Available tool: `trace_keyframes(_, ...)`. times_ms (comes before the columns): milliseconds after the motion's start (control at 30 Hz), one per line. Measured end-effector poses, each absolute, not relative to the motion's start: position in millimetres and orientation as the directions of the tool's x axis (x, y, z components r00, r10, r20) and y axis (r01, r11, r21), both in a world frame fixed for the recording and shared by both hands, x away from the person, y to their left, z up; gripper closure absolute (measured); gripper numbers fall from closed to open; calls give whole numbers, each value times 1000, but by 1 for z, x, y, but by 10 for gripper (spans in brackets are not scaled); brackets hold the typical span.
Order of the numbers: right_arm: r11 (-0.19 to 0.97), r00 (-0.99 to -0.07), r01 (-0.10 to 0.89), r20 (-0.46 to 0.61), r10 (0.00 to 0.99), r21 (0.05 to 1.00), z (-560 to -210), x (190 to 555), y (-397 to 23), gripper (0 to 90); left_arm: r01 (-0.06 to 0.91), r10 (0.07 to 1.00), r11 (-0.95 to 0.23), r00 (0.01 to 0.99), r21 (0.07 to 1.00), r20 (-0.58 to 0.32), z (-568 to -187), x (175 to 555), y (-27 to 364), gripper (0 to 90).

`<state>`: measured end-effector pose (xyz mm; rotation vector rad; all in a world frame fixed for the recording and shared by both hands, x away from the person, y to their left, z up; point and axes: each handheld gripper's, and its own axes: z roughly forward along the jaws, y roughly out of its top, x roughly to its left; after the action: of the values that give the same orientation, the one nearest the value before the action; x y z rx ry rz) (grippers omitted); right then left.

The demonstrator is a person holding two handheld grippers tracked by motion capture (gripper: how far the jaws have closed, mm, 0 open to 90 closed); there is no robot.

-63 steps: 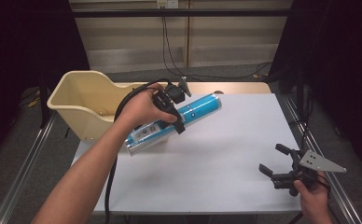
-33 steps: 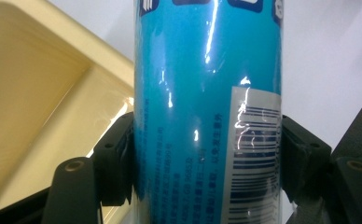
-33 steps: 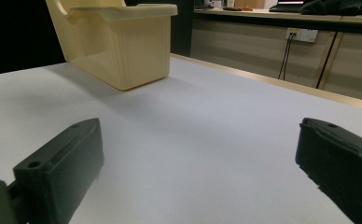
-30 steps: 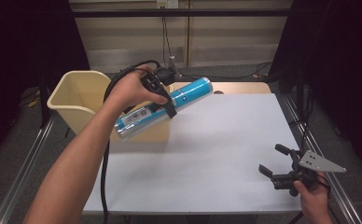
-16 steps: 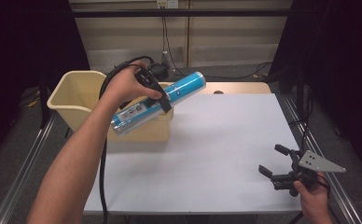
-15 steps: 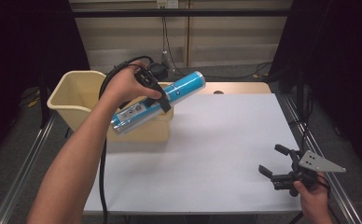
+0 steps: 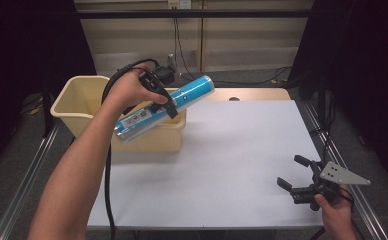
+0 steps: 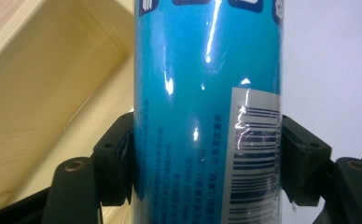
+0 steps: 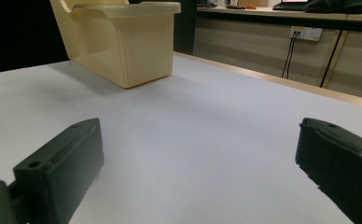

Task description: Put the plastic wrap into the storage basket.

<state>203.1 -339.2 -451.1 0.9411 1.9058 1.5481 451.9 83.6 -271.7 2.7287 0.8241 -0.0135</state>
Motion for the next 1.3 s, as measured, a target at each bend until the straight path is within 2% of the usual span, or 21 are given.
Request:
trace_keyframes(500,103,-632,199,47,774,975,-451,202,-339,5,530,525,-805,846,267,-97,-283,461,85,321)
trace_keyframes(800,103,-633,199,48,772,974,-452,203,-339,5,514,516,-820,854,253,-63,-287,464,88,321)
trace_keyframes(1100,103,-632,199,48,774,975,-452,203,-339,5,424,439,-868,898,259,2,-292,470,92,321)
trace_keyframes(1233,98,-630,201,51,775,975,-452,203,-340,5,352,371,-905,928,240,39,-292,473,93,321)
trace_keyframes(1300,98,-630,201,53,775,975,-452,203,-339,5,341,357,-912,934,227,29,-291,475,92,321)
